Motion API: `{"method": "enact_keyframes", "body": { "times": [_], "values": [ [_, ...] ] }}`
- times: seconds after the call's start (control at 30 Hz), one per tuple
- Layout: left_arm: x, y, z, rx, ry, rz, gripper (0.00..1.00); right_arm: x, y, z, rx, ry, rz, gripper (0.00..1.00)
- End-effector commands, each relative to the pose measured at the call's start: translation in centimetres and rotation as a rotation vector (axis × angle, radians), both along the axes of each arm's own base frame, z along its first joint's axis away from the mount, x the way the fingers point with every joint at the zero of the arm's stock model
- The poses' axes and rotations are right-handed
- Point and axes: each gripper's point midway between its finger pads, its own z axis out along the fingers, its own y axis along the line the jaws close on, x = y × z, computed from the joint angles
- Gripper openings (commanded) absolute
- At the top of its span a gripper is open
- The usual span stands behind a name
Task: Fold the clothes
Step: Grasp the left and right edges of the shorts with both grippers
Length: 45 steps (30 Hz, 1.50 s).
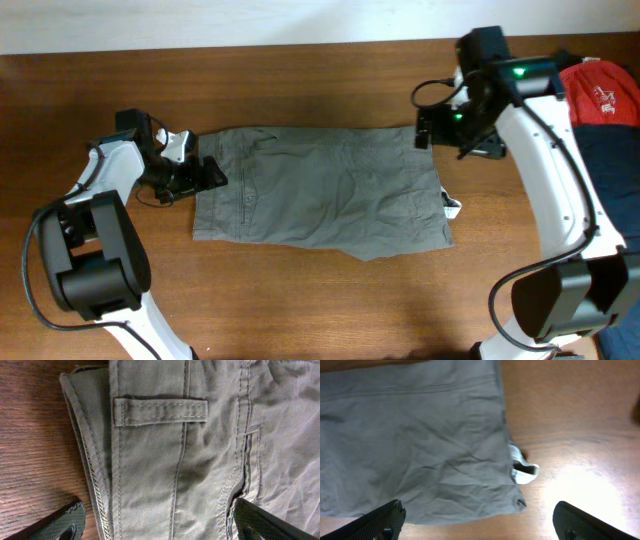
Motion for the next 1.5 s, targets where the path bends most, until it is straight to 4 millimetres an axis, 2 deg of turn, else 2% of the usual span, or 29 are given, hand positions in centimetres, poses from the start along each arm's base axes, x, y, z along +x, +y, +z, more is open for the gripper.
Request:
{"method": "enact_keyframes", "body": {
  "times": [0.0,0.2,0.27,0.33,0.47,0.53,0.57,0.6,0.67,0.83,0.97,1.03,1.07,1.1,1.23,1.37,1.47],
  "values": [
    [-1.2,-0.4,-3.3,-0.034,0.086,-0.017,0.85,-0.6,-1.6,-0.3,0.038,0.035,-0.002,0.99],
    [-1.9,-1.2,-4.9,-0.084,0.125,-0.04,0.7,-1.8,-2.5,-1.1,0.038,0.083,0.053,0.99],
    [-2.0,-1.3,-4.9,-0.085,0.129,-0.039,0.68,-2.3,-2.5,-2.4,0.036,0.114,0.08,0.99],
    [-2.1,-1.3,-4.9,-0.089,0.133,-0.04,0.56,-2.5,-2.2,-3.8,0.054,0.131,0.086,0.99],
    [-2.1,-1.3,-4.9,-0.088,0.134,-0.04,0.47,-2.8,-1.3,-6.8,0.112,0.147,0.098,0.99],
    [-2.1,-1.3,-4.9,-0.089,0.134,-0.039,0.38,-3.0,-1.2,-7.9,0.132,0.152,0.092,0.99],
    [-2.1,-1.3,-4.9,-0.088,0.133,-0.039,0.3,-3.1,-1.2,-8.4,0.14,0.155,0.09,0.99],
    [-2.1,-1.3,-4.9,-0.088,0.133,-0.039,0.27,-3.2,-1.4,-9.0,0.147,0.157,0.089,0.99],
    [-2.0,-1.3,-4.9,-0.088,0.131,-0.039,0.22,-3.5,-1.7,-9.6,0.149,0.165,0.081,0.99],
    [-1.9,-1.2,-5.0,-0.084,0.126,-0.038,0.01,-3.9,-2.1,-10.5,0.155,0.181,0.067,0.99],
    [-1.9,-1.2,-5.0,-0.084,0.131,-0.028,0.01,-3.9,-2.1,-10.9,0.154,0.176,0.067,0.99],
    [-1.9,-0.4,-5.2,-0.038,0.142,-0.014,0.01,-3.8,-2.1,-11.1,0.154,0.173,0.067,0.99],
    [-1.9,1.0,-5.5,0.043,0.174,0.027,0.01,-3.8,-2.1,-11.1,0.154,0.173,0.067,0.99],
    [-2.0,1.4,-5.5,0.068,0.186,0.038,0.01,-3.8,-2.1,-11.1,0.154,0.173,0.067,0.99],
    [-1.7,2.0,-4.7,0.091,0.198,0.043,0.01,-3.6,-2.1,-11.1,0.156,0.168,0.054,0.99],
    [-1.1,3.8,-3.9,0.179,0.225,0.11,0.01,-3.5,-2.0,-11.1,0.16,0.161,0.046,0.99],
    [-0.4,4.6,-2.4,0.206,0.226,0.119,0.01,-3.4,-2.0,-11.1,0.159,0.16,0.046,0.99]
  ]
}}
